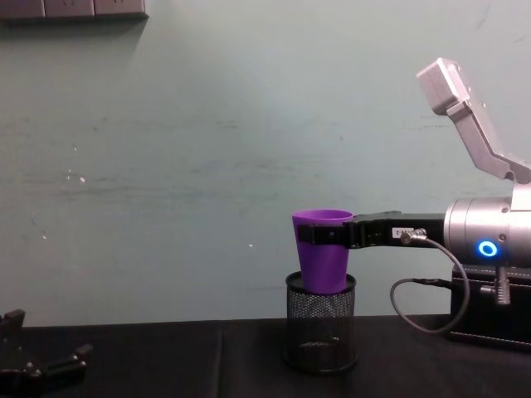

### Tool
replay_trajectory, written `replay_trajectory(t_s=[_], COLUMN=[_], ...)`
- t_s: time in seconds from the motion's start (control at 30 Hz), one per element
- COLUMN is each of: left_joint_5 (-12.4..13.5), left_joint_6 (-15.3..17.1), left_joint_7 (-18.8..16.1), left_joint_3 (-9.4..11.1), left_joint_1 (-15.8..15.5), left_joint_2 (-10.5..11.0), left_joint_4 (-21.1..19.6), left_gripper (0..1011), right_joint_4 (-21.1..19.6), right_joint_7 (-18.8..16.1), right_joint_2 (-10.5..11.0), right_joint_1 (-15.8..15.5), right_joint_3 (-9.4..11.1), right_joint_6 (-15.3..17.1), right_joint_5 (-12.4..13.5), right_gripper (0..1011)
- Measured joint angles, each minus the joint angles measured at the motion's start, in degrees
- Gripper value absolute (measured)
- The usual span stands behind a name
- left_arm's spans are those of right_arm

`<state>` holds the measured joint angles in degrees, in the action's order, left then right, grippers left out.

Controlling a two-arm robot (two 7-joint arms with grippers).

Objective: Pick up one cup with a gripper and tap it against the other cup.

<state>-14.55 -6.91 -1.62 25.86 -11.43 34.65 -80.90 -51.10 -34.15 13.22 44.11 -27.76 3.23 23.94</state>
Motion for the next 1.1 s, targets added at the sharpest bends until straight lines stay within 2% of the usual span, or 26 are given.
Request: replay_trajectory(t_s=[1.1], left_joint_5=[0.00], left_joint_6=[0.00], left_joint_7=[0.00], left_joint_3=[0.00], left_joint_1=[0.00], left_joint_2=[0.00], left_joint_4=[0.00], left_gripper=[1011], right_joint_4=[0.00], right_joint_7=[0.00], right_joint_2=[0.00], right_joint_1=[0.00], right_joint_3=[0.01], right_joint_6=[0.00], right_joint_5=[0.00], right_gripper=[732])
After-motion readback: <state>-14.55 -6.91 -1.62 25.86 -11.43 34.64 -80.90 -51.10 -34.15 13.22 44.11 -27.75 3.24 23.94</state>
